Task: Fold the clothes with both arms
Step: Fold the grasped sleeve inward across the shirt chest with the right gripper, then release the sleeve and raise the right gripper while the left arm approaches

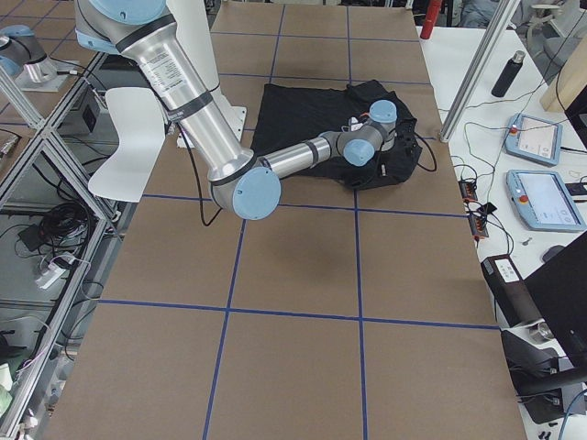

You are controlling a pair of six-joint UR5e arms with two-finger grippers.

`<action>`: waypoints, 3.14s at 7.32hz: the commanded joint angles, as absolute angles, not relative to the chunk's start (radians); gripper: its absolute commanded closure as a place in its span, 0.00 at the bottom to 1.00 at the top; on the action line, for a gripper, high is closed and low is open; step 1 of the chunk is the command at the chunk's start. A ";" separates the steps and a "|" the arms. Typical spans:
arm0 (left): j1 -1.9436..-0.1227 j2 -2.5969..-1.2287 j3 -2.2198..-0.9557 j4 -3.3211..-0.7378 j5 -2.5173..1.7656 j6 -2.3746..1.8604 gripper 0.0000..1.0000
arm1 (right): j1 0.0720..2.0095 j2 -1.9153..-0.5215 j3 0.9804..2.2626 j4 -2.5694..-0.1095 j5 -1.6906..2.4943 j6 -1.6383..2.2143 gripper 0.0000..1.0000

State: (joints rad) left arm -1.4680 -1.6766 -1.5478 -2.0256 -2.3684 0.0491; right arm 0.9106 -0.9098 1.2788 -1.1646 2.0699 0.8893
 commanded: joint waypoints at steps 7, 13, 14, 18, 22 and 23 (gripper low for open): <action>-1.468 -1.677 -1.508 -2.082 -2.367 0.049 0.00 | 0.733 -0.603 0.999 -1.177 1.882 1.088 0.46; -1.330 -1.853 -1.348 -2.300 -2.358 -0.359 0.00 | 0.819 -0.607 1.060 -1.291 1.985 1.031 0.00; -1.286 -1.889 -1.291 -2.384 -2.321 -0.483 0.00 | 0.827 -0.639 1.130 -1.369 1.985 0.964 0.00; -1.077 -2.035 -1.183 -2.436 -2.079 -0.739 0.00 | 0.949 -1.009 1.468 -1.394 2.081 0.679 0.00; -0.983 -2.121 -1.073 -2.493 -1.979 -0.865 0.01 | 1.025 -1.152 1.537 -1.390 2.118 0.523 0.00; -0.959 -2.161 -1.031 -2.494 -1.965 -0.921 0.06 | 1.025 -1.154 1.537 -1.390 2.120 0.525 0.00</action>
